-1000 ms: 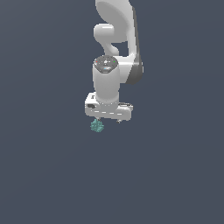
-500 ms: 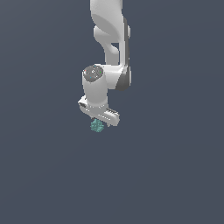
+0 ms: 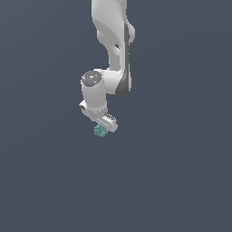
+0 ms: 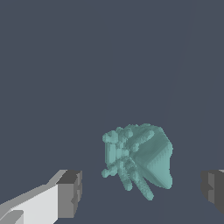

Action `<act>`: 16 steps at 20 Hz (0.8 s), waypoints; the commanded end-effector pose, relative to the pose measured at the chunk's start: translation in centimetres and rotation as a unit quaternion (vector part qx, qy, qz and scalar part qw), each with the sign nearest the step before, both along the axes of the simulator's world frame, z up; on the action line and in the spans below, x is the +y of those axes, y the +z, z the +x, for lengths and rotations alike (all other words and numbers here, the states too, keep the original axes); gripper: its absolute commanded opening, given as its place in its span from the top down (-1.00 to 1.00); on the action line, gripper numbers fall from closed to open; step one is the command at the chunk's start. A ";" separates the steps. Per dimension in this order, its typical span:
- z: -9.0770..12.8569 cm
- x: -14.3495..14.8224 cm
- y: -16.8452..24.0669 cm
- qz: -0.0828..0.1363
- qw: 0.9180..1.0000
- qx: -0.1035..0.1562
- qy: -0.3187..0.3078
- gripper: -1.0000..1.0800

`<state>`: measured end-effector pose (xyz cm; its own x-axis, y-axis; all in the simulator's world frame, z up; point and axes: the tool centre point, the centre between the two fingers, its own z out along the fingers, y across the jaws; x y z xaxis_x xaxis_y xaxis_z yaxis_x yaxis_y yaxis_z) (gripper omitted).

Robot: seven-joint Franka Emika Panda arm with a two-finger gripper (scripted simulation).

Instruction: Pick up the object and move it to a goal position.

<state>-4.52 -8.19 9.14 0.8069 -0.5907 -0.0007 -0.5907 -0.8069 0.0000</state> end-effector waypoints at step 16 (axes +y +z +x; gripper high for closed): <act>-0.2 -0.1 -4.7 0.000 1.000 0.000 -0.005 -0.92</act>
